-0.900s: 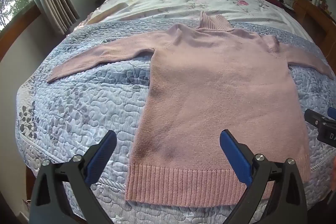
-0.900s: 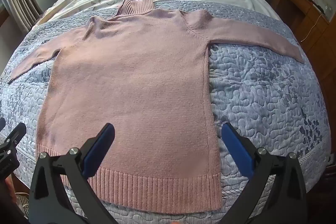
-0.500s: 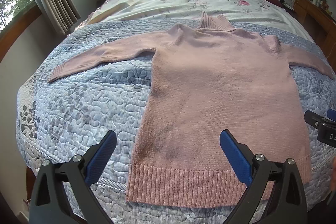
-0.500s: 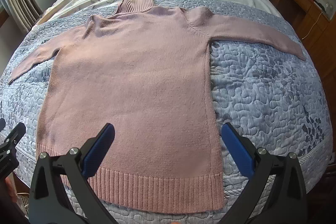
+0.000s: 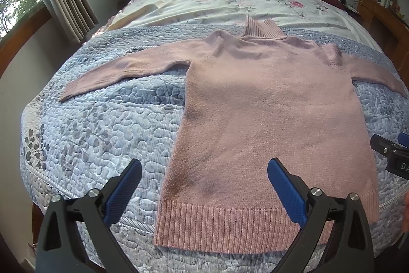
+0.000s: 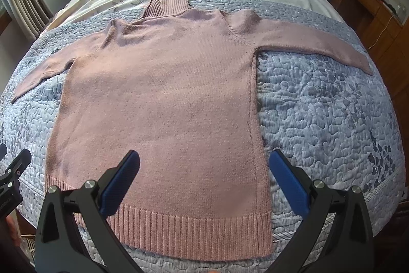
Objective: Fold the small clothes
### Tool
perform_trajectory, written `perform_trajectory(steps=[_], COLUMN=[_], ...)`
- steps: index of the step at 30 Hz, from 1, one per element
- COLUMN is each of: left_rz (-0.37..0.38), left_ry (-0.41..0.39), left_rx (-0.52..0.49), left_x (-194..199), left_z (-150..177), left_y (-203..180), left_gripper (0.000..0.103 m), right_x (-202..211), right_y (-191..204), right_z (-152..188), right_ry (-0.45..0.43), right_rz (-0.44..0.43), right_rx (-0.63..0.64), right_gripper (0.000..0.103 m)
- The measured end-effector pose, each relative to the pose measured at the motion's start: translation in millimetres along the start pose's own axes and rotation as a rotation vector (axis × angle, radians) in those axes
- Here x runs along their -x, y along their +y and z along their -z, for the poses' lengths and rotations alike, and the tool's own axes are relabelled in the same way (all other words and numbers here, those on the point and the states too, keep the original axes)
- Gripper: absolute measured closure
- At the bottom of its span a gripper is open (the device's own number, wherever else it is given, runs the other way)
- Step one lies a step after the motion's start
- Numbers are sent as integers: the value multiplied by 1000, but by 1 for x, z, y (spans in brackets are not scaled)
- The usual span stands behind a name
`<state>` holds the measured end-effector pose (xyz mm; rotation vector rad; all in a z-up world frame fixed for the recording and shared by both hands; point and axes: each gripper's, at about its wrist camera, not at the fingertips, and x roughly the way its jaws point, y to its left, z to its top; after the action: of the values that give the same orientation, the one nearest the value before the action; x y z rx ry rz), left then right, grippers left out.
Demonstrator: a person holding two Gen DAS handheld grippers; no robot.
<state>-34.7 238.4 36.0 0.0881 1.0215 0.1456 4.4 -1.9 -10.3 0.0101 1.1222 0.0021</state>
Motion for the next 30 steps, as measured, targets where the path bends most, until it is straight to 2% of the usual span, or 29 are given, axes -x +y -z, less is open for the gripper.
perform_trajectory(steps=[9,26,30], left_rz=[-7,9,6], left_ry=[16,-3,1], left_rx=[0,7,15], left_x=[-2,-6,-15], left_z=[1,4,5], left_y=[0,3,2], left_gripper=[4,4,4], right_x=[0,-1,-8], right_y=[0,-3,-11], right_z=[-1,0,-2], right_ry=[-1,2,10], right_rz=[3,-3,-64], right_rx=[5,-7,-24], right_gripper=[3,3,3])
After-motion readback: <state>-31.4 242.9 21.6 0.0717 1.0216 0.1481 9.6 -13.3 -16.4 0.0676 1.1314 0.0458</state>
